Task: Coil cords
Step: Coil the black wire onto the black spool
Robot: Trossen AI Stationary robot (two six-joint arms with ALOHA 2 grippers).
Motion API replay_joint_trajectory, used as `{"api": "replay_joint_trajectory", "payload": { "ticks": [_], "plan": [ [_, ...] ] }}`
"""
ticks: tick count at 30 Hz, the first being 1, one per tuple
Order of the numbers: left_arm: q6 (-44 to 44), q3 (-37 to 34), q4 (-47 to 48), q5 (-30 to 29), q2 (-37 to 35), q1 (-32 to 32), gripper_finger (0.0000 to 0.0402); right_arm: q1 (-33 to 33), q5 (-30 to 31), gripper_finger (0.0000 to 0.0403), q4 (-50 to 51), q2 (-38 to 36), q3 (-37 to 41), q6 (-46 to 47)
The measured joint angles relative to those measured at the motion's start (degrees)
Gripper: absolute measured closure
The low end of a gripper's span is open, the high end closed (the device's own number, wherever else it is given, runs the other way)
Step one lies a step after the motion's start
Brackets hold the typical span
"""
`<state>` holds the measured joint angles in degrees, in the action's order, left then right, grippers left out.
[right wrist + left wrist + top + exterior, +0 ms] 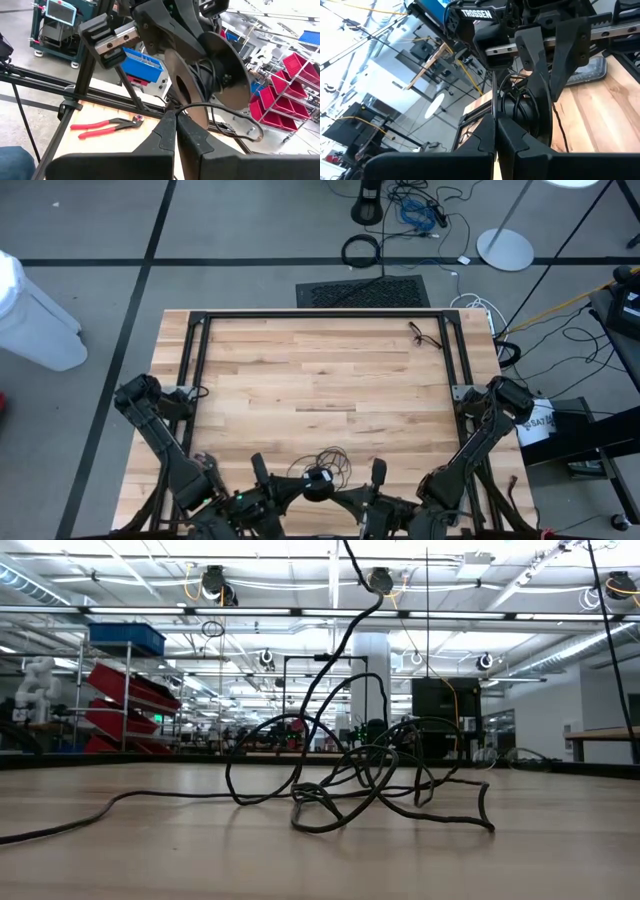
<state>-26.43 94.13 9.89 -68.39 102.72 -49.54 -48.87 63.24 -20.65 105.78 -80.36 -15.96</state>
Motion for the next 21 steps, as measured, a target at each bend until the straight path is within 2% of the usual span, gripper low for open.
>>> {"api": "replay_joint_trajectory", "payload": {
  "ticks": [5, 11, 21],
  "plan": [
    [-1.03, 0.02, 0.12, 0.25, 0.0, -0.37, 0.04, -0.36, 0.02, 0.0403, 0.05, -0.26, 0.02, -0.11],
    [-1.02, 0.05, 0.12, 3.35, -0.04, -0.29, 0.04, -1.11, 0.01, 0.0403, 0.0, -1.15, 0.04, -0.24],
    [-0.9, 0.07, 0.26, 3.69, 1.24, 2.85, 0.04, -1.13, -0.71, 0.0403, -1.41, -1.29, 0.04, 0.19]
  ]
}}
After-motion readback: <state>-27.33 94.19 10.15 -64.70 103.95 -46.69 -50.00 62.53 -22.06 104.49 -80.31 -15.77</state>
